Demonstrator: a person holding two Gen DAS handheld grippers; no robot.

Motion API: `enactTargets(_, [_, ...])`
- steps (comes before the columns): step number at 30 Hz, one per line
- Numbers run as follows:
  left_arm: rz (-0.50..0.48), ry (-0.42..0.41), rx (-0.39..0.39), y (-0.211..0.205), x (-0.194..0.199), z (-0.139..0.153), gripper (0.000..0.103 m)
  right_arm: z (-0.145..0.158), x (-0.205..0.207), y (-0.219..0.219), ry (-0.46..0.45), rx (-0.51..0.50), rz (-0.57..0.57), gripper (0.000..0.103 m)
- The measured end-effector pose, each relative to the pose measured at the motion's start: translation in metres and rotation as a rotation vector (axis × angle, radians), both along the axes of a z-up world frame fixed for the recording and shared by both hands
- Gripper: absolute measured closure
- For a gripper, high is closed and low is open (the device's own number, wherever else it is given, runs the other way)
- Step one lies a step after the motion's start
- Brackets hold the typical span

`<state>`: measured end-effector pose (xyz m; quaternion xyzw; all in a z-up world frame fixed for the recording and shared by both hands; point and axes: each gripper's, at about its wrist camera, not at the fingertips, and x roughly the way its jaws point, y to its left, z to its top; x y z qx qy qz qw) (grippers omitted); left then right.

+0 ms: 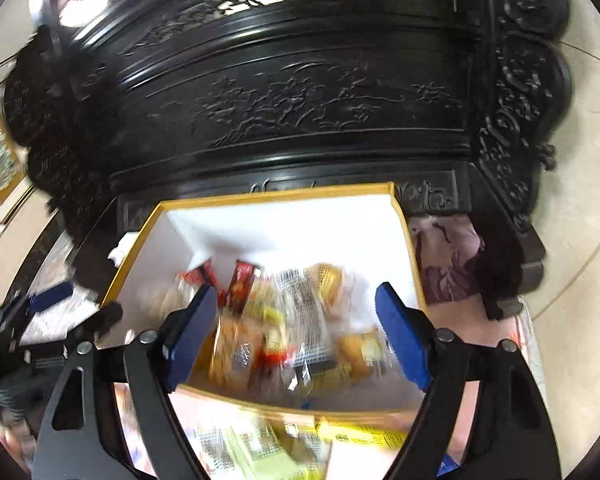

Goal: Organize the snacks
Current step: 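Carry both bags over the yellow box and open both grippers to drop them, then grasp the blue snack packet with the right gripper while the left grasps the pink-edged cookie bag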

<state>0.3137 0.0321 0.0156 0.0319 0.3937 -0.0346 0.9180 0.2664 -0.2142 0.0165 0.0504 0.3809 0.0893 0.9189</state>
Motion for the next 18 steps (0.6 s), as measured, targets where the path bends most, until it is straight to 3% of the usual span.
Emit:
enactTargets(3, [-0.018, -0.010, 0.002, 0.008, -0.033, -0.002, 0.014, -0.006, -0.046, -0.024, 0.001, -0.021, 0.016, 0.005])
enactTargets(5, [-0.027, -0.013, -0.017, 0.016, -0.061, -0.009, 0.011, -0.016, -0.072, -0.047, 0.015, -0.027, -0.032, 0.005])
enactTargets(9, [-0.012, -0.009, -0.079, 0.034, -0.108, -0.027, 0.011, -0.063, -0.124, -0.079, 0.075, -0.128, -0.148, 0.005])
enactTargets(13, [0.011, 0.064, -0.157, 0.058, -0.144, -0.058, 0.011, -0.104, -0.138, -0.081, 0.130, -0.234, -0.055, 0.005])
enactTargets(18, [0.058, 0.140, -0.179, 0.079, -0.168, -0.084, 0.011, -0.121, -0.129, -0.077, 0.147, -0.294, 0.057, 0.005])
